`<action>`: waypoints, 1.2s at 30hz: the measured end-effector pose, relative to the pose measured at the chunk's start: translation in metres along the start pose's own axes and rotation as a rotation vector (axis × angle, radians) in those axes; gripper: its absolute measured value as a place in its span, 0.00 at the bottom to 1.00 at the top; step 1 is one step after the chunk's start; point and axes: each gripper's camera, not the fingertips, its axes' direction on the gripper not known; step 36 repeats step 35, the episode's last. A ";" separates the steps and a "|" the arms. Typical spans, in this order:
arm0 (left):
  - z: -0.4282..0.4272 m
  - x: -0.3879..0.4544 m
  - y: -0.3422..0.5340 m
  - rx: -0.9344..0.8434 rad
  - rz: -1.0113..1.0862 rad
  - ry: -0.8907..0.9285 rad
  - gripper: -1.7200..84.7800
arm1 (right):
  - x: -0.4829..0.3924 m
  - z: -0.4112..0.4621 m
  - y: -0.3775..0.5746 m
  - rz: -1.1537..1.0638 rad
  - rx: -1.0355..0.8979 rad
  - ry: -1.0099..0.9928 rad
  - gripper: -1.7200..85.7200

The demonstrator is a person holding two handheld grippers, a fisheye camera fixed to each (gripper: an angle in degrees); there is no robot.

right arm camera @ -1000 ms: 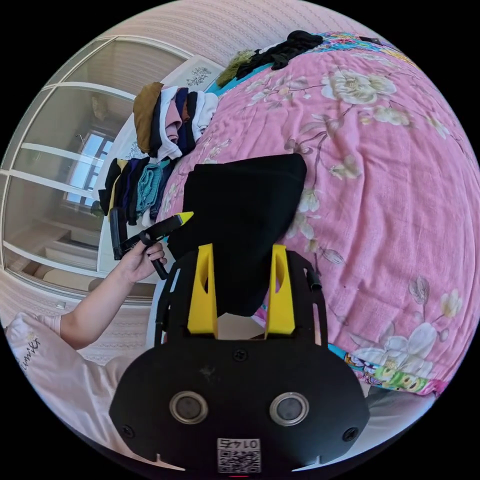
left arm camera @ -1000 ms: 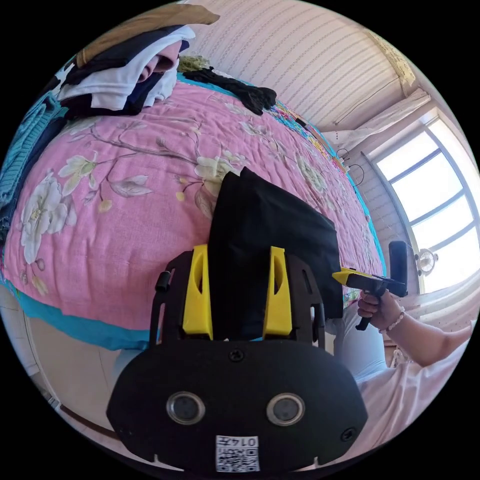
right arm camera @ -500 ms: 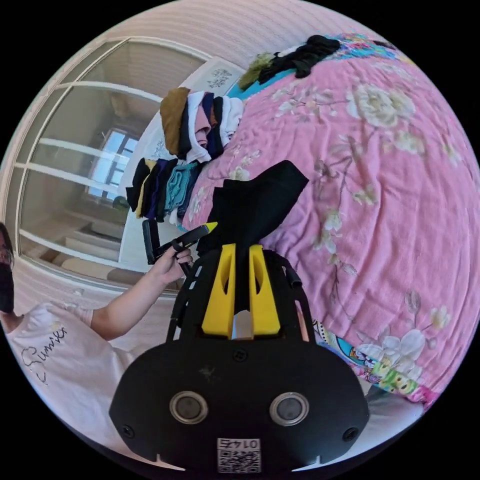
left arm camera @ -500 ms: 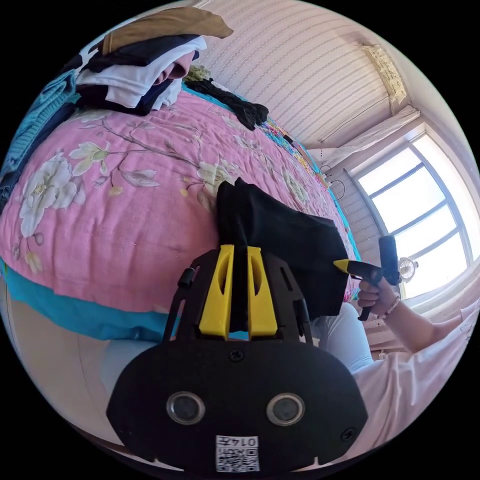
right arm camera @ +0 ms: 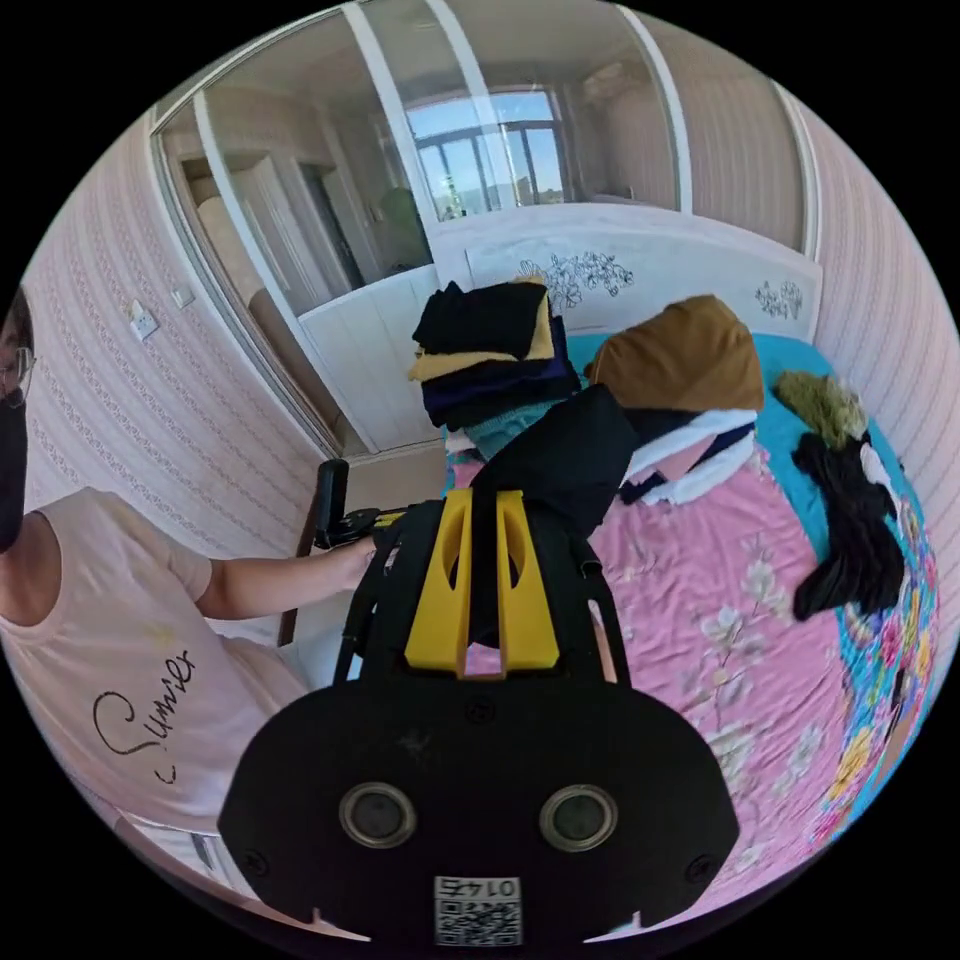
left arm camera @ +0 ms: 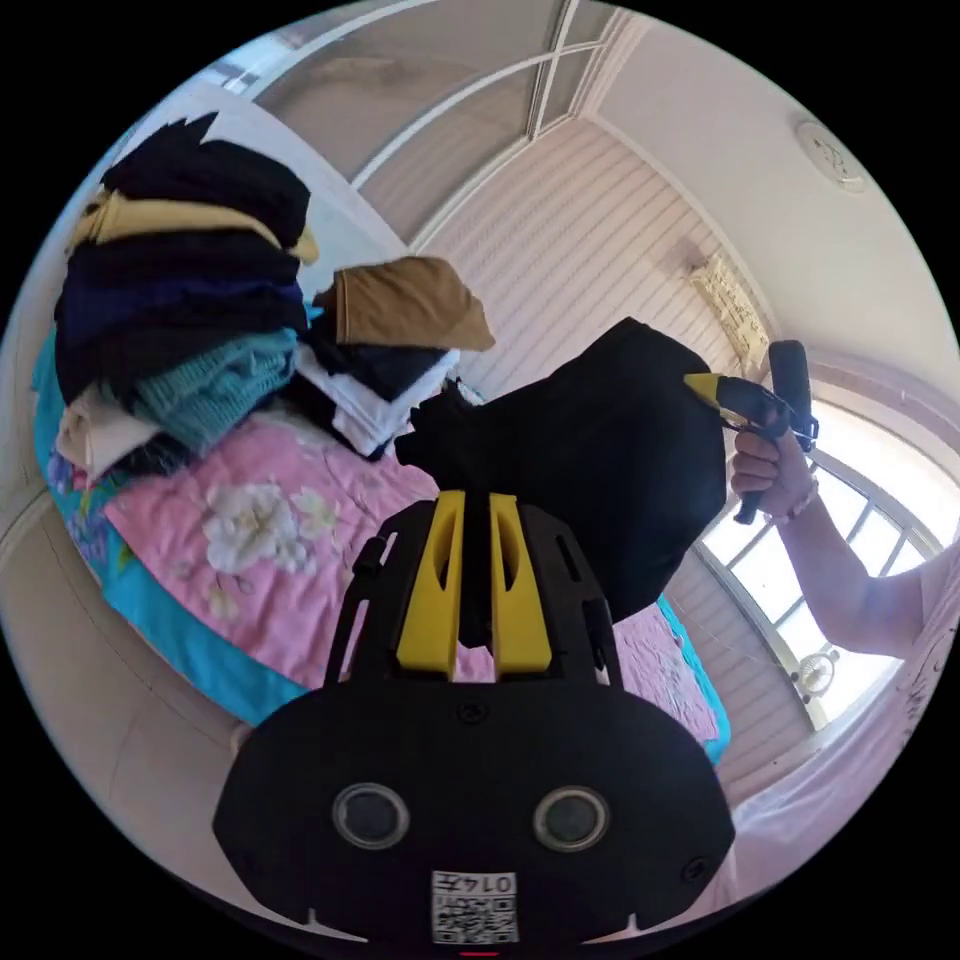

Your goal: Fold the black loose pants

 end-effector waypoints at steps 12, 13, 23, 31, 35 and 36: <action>0.062 -0.071 -0.234 0.089 0.068 -0.313 0.08 | 0.157 0.093 -0.178 0.398 0.150 0.556 0.09; 0.068 -0.077 -0.235 0.066 0.046 -0.333 0.08 | 0.159 0.107 -0.180 0.395 0.124 0.586 0.09; 0.080 -0.091 -0.206 -0.009 0.203 -0.411 0.10 | 0.168 0.232 -0.186 0.323 0.010 0.592 0.09; -0.056 -0.074 -0.117 0.067 0.238 -0.201 0.11 | 0.091 0.234 -0.155 -0.003 0.068 0.759 0.09; -0.161 -0.084 -0.083 0.215 0.105 -0.263 0.03 | 0.040 0.265 -0.155 -0.180 0.013 0.702 0.11; -0.161 -0.084 -0.083 0.215 0.105 -0.263 0.03 | 0.040 0.265 -0.155 -0.180 0.013 0.702 0.11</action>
